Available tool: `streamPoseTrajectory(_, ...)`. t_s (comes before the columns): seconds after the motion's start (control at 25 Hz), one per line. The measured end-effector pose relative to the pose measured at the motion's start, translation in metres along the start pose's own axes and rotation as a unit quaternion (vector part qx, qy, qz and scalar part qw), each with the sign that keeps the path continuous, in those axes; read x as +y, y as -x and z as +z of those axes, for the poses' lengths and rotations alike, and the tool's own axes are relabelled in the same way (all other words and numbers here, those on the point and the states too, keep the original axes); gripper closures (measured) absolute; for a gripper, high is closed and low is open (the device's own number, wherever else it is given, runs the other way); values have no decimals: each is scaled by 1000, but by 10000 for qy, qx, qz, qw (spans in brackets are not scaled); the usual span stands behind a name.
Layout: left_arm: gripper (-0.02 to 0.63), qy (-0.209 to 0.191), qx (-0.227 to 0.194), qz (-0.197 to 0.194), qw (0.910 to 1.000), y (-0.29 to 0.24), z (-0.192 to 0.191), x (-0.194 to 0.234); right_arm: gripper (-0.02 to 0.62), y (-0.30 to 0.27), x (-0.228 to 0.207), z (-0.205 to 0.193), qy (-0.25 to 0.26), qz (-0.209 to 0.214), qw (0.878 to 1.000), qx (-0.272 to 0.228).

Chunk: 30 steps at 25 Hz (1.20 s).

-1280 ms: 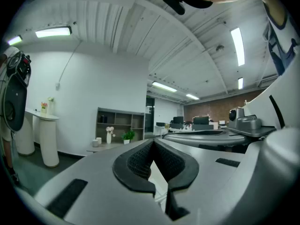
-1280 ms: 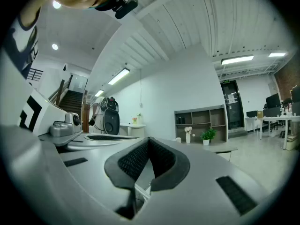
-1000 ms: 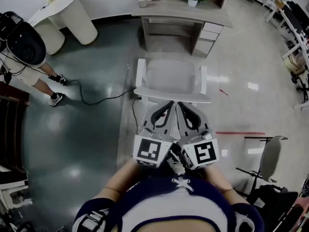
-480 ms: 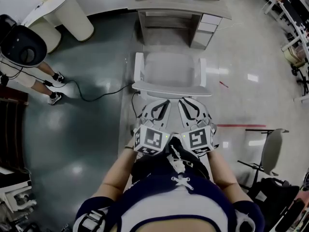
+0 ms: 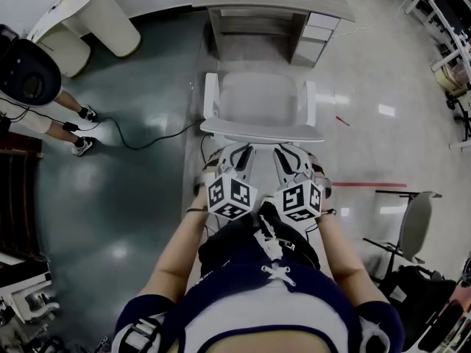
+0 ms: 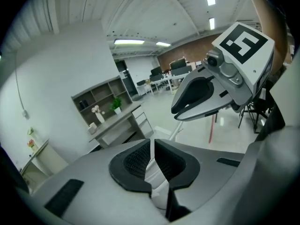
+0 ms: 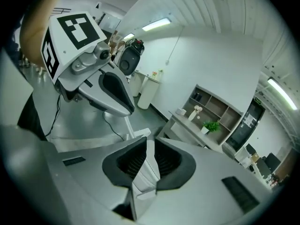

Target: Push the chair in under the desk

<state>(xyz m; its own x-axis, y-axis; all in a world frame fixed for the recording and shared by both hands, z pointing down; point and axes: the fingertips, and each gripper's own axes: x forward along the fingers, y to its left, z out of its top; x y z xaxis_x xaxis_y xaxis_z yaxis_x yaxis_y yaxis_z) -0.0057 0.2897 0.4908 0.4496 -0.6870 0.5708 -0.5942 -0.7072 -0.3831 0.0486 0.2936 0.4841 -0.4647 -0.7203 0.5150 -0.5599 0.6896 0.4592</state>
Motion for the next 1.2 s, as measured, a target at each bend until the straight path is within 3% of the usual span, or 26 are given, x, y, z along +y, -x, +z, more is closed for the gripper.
streamPoseTrajectory(0.2,532,-511,480,-354,9969,-18,-22,-10,572,-23,10,-16,439,229,9981,370)
streamPoseTrajectory(0.32,503,-865,714,-521,9923,-28,-31,-14,508,-40,16,-33,689,493,9936,747)
streamPoseTrajectory(0.44,480,-1238,887,-556,9868,-42,-40,-14,486,-57,21,-51,963,680,9873,1064)
streamPoseTrajectory(0.6,454,-2256,1199,-386,9660,-62,-58,-10,485,-75,25,-75,1668,698,9729,1443)
streamPoseTrajectory(0.72,431,-2723,1476,-516,9494,-77,-75,-13,485,-86,26,-91,2167,728,9592,1662)
streamPoseTrajectory(0.84,404,-2883,1759,-702,9386,-93,-91,-16,485,-95,27,-105,2329,834,9518,1816)
streamPoseTrajectory(1.0,382,-2943,1988,-877,9307,-109,-107,-19,485,-106,20,-118,2424,845,9467,1946)
streamPoseTrajectory(1.08,382,-2862,1973,-897,9333,-115,-111,-18,485,-111,19,-121,2434,883,9462,1941)
streamPoseTrajectory(1.2,383,-2517,1787,-833,9475,-122,-110,-14,488,-120,21,-124,2462,928,9447,1955)
